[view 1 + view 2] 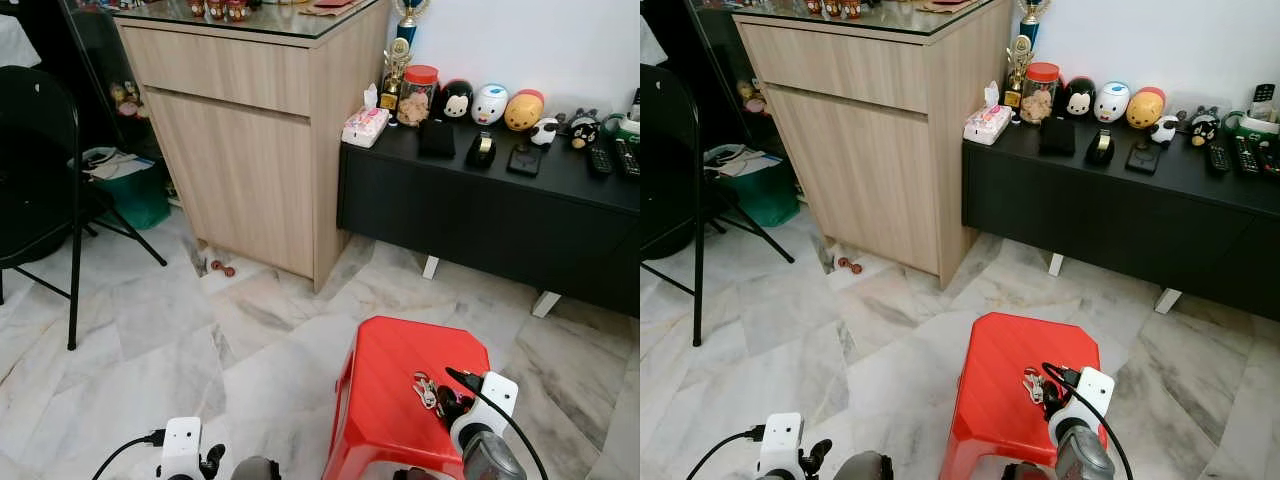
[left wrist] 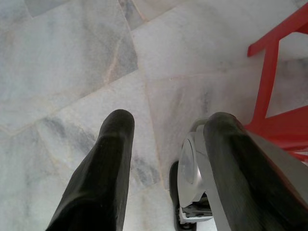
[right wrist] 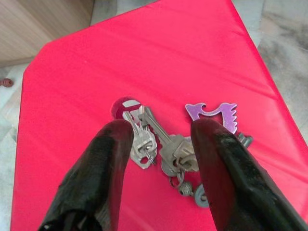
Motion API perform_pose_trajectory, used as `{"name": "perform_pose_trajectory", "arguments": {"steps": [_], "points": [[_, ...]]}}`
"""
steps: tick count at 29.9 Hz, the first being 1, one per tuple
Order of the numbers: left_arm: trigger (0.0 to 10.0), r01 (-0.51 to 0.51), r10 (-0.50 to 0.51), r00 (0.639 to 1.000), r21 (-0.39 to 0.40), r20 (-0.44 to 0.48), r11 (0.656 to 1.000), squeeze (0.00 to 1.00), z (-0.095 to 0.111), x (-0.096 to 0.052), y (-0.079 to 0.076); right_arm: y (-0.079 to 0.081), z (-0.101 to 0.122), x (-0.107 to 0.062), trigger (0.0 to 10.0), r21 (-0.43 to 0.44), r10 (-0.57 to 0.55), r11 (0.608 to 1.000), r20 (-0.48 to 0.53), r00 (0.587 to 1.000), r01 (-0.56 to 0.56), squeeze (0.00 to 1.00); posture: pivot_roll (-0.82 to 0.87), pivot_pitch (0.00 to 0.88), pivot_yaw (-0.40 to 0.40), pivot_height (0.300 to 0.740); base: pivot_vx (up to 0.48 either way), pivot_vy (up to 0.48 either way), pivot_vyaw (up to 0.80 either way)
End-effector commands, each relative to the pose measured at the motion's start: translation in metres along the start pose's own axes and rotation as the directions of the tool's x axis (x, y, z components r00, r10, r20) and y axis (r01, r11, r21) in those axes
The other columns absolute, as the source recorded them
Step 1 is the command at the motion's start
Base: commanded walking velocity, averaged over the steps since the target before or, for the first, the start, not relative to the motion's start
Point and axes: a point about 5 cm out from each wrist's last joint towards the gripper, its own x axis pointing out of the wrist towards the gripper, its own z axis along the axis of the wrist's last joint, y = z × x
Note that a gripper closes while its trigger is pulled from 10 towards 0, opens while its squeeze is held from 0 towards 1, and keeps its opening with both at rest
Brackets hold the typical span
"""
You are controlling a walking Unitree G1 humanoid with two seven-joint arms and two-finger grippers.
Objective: Hang keys on a hook
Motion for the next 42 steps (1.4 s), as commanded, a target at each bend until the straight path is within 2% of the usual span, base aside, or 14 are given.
{"name": "perform_pose_trajectory", "arguments": {"steps": [1, 6, 8, 9, 10, 11, 12, 13, 16, 20, 25, 28, 33, 42], "points": [[10.0, 0.011, -0.011, 1.0, 0.042, -0.004, 0.999, 0.0, -0.002, -0.001, 0.005, -0.002, 0.006, 0.001, 10.0, 0.008, -0.008, 1.0, 0.009, 1.0, 0.008, 1.0, 0.17, 0.054, -0.017, 0.638, 0.0, 0.0, 0.0], [10.0, 0.008, -0.015, 0.995, 0.065, 0.103, 0.998, 0.0, 0.024, 0.003, 0.014, 0.004, 0.006, 0.003, 10.0, -0.008, 0.024, 1.0, 0.0, 1.0, -0.024, 1.0, 0.18, 0.071, -0.014, 0.638, 0.0, 0.0, 0.0], [10.0, 0.017, -0.033, 0.978, 0.077, 0.208, 0.997, 0.0, 0.047, 0.006, 0.016, 0.003, 0.004, 0.002, 10.0, -0.04, 0.02, 0.999, -0.011, 1.0, -0.02, 1.0, 0.18, 0.085, -0.015, 0.638, 0.0, 0.0, 0.0], [10.0, 0.017, -0.033, 0.978, 0.077, 0.208, 0.997, 0.0, 0.047, 0.006, 0.016, 0.003, 0.004, 0.002, 10.0, -0.04, 0.02, 0.999, -0.011, 1.0, -0.02, 1.0, 0.18, 0.085, -0.015, 0.638, 0.0, 0.0, 0.0], [10.0, 0.023, -0.045, 0.964, 0.087, 0.262, 0.996, 0.0, 0.061, 0.007, 0.015, 0.002, 0.003, 0.002, 10.0, -0.053, 0.01, 0.999, -0.018, 1.0, -0.011, 0.65, 0.18, 0.092, -0.015, 0.638, 0.0, 0.0, 0.0], [10.0, 0.026, -0.051, 0.958, 0.091, 0.282, 0.996, 0.0, 0.065, 0.008, 0.015, 0.002, 0.002, 0.002, 10.0, -0.056, 0.007, 0.998, -0.022, 1.0, -0.008, 0.65, 0.18, 0.092, -0.015, 0.638, 0.0, 0.0, 0.0], [10.0, 0.029, -0.056, 0.952, 0.094, 0.3, 0.995, 0.0, 0.069, 0.007, 0.014, 0.001, 0.001, 0.001, 10.0, -0.058, 0.004, 0.998, -0.024, 1.0, -0.005, 0.01, 0.18, 0.102, -0.017, 0.638, 0.0, 0.0, 0.0], [10.0, 0.034, -0.064, 0.942, 0.097, 0.331, 0.995, 0.0, 0.076, 0.008, 0.013, 0.001, 0.001, 0.001, 10.0, -0.059, 0.004, 0.998, -0.025, 1.0, -0.006, 0.0, 0.18, 0.102, -0.017, 0.638, 0.0, 0.0, 0.0], [10.0, 0.061, -0.104, 0.881, 0.107, 0.462, 0.992, 0.0, 0.108, 0.006, 0.004, -0.001, -0.001, 0.0, 10.0, -0.071, 0.005, 0.997, -0.027, 1.0, -0.007, 0.0, 0.18, 0.121, -0.024, 0.638, 0.0, 0.0, 0.0], [10.0, 0.074, -0.117, 0.859, 0.106, 0.499, 0.992, 0.0, 0.115, 0.005, -0.003, -0.006, 0.002, 0.0, 10.0, -0.079, -0.007, 0.997, -0.007, 1.0, 0.006, 0.0, 0.18, 0.131, -0.029, 0.638, 0.0, 0.0, 0.0], [10.0, 0.078, -0.116, 0.847, 0.094, 0.518, 0.993, 0.0, 0.115, 0.003, -0.008, -0.01, 0.004, -0.001, 10.0, -0.065, -0.011, 0.998, 0.002, 1.0, 0.011, 0.0, 0.18, 0.139, -0.034, 0.638, 0.0, 0.0, 0.0], [10.0, 0.084, -0.124, 0.844, 0.099, 0.522, 0.991, 0.0, 0.111, 0.001, -0.01, -0.008, 0.0, -0.001, 10.0, -0.052, 0.021, 0.998, -0.025, 0.999, -0.022, 0.0, 0.18, 0.144, -0.033, 0.638, 0.0, 0.0, 0.0], [10.0, 0.078, -0.121, 0.844, 0.103, 0.522, 0.992, 0.0, 0.107, -0.002, -0.004, -0.005, -0.005, -0.002, 10.0, -0.012, 0.031, 0.999, -0.043, 0.999, -0.032, 0.0, 0.19, 0.149, -0.027, 0.638, 0.0, 0.0, 0.0], [10.0, 0.077, -0.121, 0.844, 0.107, 0.522, 0.991, 0.0, 0.106, -0.005, -0.002, 0.0, -0.009, -0.002, 10.0, 0.007, 0.048, 0.999, -0.057, 0.997, -0.048, 0.0, 0.2, 0.158, -0.018, 0.638, 0.0, 0.0, 0.0]]}}
